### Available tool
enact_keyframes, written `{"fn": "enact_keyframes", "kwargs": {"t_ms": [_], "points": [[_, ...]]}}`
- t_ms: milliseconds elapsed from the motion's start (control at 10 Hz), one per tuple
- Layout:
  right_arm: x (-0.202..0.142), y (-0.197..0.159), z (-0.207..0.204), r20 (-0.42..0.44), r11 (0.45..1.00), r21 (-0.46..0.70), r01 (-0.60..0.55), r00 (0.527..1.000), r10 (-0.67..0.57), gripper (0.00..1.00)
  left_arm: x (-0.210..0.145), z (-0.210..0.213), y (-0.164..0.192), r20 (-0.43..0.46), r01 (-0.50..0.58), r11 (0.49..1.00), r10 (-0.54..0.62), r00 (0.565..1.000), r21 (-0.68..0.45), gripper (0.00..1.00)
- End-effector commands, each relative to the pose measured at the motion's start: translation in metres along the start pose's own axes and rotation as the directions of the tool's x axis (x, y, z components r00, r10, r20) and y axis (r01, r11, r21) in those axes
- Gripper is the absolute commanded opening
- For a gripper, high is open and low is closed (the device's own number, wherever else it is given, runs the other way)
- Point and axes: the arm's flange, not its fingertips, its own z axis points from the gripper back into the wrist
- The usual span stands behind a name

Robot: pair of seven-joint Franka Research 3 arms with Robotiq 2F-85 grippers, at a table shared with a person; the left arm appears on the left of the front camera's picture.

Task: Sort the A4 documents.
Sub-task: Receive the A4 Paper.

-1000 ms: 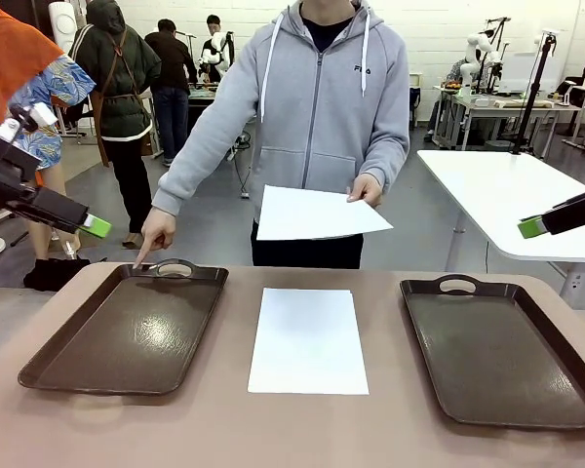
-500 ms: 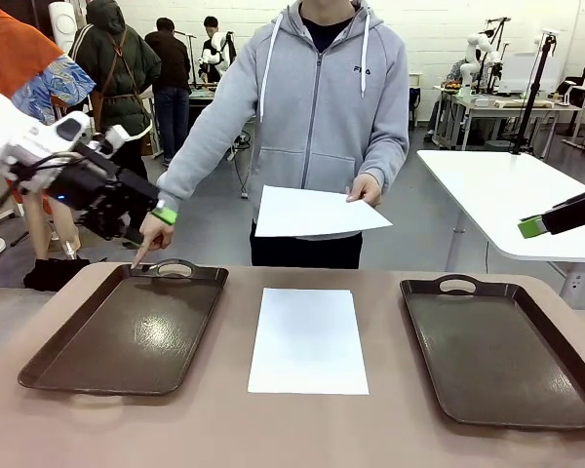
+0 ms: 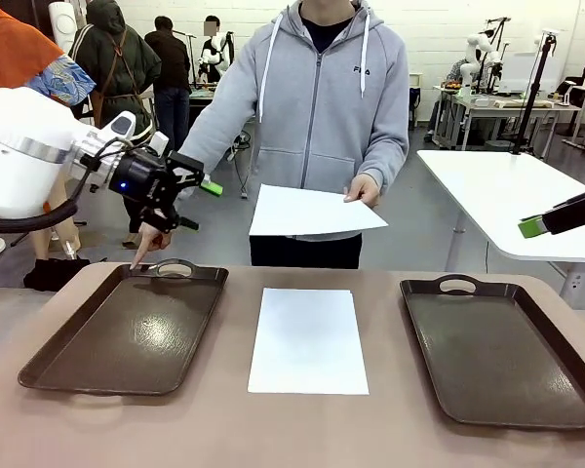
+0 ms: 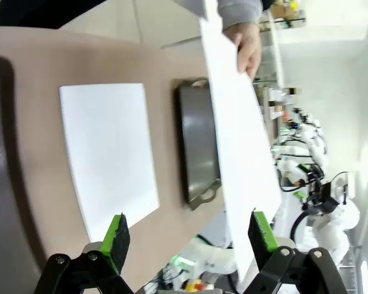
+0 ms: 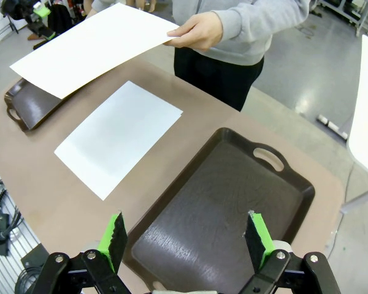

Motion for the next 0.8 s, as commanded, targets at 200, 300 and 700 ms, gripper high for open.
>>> {"fn": "enact_keyframes", "kwargs": {"t_ms": [200, 300, 700], "points": [[0.0, 0.0, -0.001, 0.002, 1.0, 0.006, 0.003, 1.0, -0.003, 1.0, 0.023, -0.023, 0.001, -0.002, -0.05, 0.984, 0.05, 0.999, -0.171, 1.0], [0.0, 0.0, -0.001, 0.002, 1.0, 0.006, 0.003, 1.0, -0.003, 1.0, 0.025, -0.029, 0.004, -0.022, -0.084, 0.974, 0.081, 0.996, -0.209, 1.0], [0.0, 0.0, -0.001, 0.002, 1.0, 0.006, 0.003, 1.0, -0.003, 1.0, 0.017, -0.064, 0.005, -0.136, -0.145, 0.952, 0.111, 0.984, -0.268, 1.0]]}}
